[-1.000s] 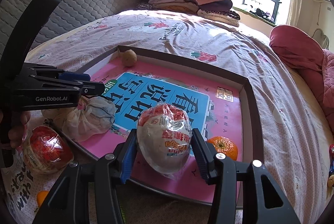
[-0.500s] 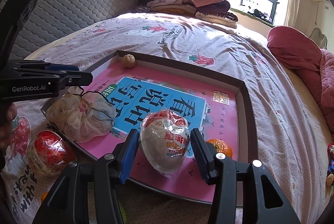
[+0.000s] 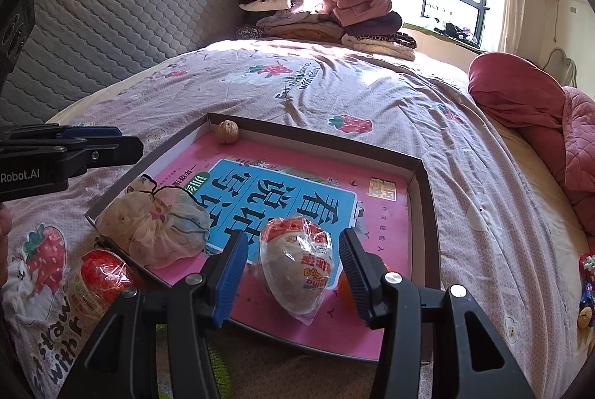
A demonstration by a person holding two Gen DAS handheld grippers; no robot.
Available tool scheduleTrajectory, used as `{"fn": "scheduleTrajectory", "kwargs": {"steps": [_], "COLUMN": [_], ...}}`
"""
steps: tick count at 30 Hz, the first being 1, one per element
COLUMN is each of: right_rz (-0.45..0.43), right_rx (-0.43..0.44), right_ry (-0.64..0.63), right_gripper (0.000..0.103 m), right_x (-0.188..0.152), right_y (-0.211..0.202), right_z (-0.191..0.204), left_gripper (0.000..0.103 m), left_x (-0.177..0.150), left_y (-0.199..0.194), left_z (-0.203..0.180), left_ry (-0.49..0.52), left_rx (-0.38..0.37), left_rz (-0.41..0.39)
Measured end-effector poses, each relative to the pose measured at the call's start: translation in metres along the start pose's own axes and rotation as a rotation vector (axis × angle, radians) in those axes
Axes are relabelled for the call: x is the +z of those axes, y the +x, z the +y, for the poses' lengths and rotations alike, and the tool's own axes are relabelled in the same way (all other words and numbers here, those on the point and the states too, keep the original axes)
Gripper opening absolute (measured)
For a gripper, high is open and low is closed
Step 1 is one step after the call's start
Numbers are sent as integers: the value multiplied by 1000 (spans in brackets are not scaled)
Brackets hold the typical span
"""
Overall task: Organize objects
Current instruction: 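Withdraw both open tools back from the tray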
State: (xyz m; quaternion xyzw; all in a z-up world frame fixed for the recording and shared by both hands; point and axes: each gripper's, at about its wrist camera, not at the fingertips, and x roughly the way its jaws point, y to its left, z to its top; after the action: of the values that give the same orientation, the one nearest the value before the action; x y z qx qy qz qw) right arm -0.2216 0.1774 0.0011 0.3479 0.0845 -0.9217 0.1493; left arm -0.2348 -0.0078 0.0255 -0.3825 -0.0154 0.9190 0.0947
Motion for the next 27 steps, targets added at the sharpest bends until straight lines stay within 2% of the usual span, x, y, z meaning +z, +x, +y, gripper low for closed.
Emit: {"fn": "scheduleTrajectory", "kwargs": {"steps": [2,13,27], "right_rz": [-10,-60,-112], "right_rx": [0,5,27], "right_ry": [2,15,33], "right_gripper": [51,51,51], "right_x": [1,7,7], "right_y": [-4,-25,-56], "right_z": [0,1,7], "left_gripper": [56,57,58], "left_x": [0,-5,-14], "left_y": [-4,-27,-51], "left_z": [-1,-4,-7], "left_ry": [5,-3,-5], "left_rx": [4,-1,31], "left_rz": [-9,-37,-69]}}
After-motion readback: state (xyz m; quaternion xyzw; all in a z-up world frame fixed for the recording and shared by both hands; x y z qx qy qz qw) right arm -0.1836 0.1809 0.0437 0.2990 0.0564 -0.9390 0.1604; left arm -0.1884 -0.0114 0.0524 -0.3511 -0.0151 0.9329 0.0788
